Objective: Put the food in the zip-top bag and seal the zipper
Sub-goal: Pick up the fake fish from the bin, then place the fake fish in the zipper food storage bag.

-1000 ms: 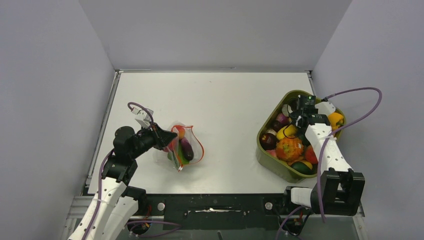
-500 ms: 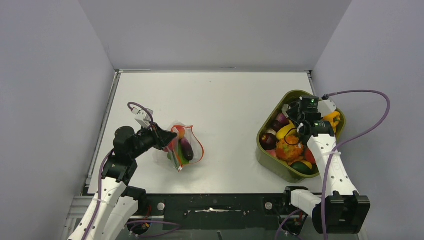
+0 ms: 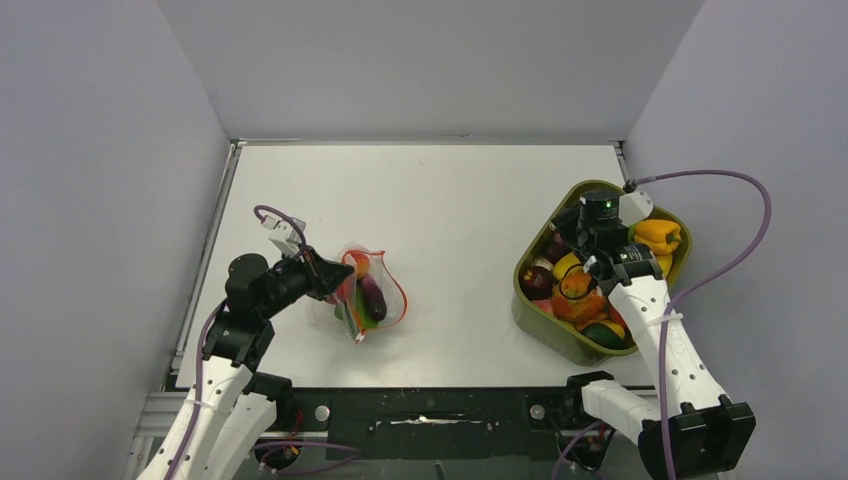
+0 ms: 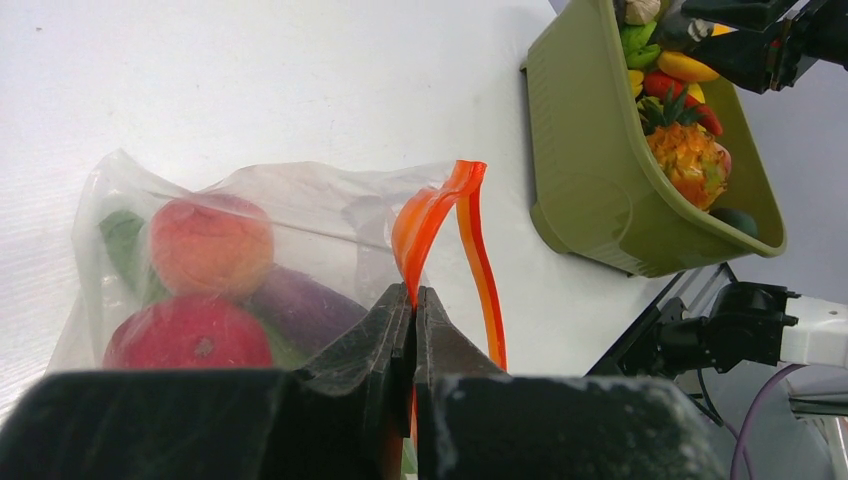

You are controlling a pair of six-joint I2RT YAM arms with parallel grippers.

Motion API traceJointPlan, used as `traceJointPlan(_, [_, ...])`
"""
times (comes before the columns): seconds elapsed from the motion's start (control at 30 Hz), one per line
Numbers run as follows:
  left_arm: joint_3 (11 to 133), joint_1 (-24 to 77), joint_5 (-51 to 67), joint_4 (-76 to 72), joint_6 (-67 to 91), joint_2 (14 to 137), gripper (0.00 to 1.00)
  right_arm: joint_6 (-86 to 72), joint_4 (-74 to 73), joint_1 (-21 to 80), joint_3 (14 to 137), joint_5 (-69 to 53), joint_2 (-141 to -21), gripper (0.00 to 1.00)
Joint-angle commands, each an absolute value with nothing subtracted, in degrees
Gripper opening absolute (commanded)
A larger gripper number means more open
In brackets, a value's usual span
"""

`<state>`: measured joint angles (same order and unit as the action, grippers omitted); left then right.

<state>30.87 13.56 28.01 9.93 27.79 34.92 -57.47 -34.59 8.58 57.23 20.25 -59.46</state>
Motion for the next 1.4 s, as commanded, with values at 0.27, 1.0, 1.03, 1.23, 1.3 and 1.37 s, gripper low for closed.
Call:
traceJointPlan(0.27, [32.5, 13.8, 28.0, 7.6, 27.6, 34.6, 0.0, -50.9, -22.3, 19.1, 57.9, 25.6, -56.3, 0.25])
traceJointPlan(1.0, [36.2, 13.8, 27.8, 0.4, 39.8, 38.1, 0.0, -19.0, 19.0, 52.2, 45.7, 6.0, -61.0, 0.27])
traceJointPlan(1.03, [36.1, 13.8, 27.8, 0.1, 40.4, 38.1, 0.0, -16.7, 20.5, 53.9, 45.4, 4.9, -61.6, 0.28])
traceJointPlan(1.23, [34.9, 13.8, 27.6, -1.4, 43.4, 37.2, 0.0, -9.2, 24.5, 61.0, 45.7, -1.0, -67.5, 0.29])
traceJointPlan(1.3, [34.6, 13.8, 27.4, -1.4, 43.7, 36.6, 0.0, -8.7, 26.0, 62.2, 45.6, -1.5, -69.5, 0.3])
traceJointPlan(1.37, [34.5, 13.8, 27.2, -1.2, 44.0, 35.9, 0.0, -8.2, 27.7, 62.9, 45.3, -1.7, -71.5, 0.3])
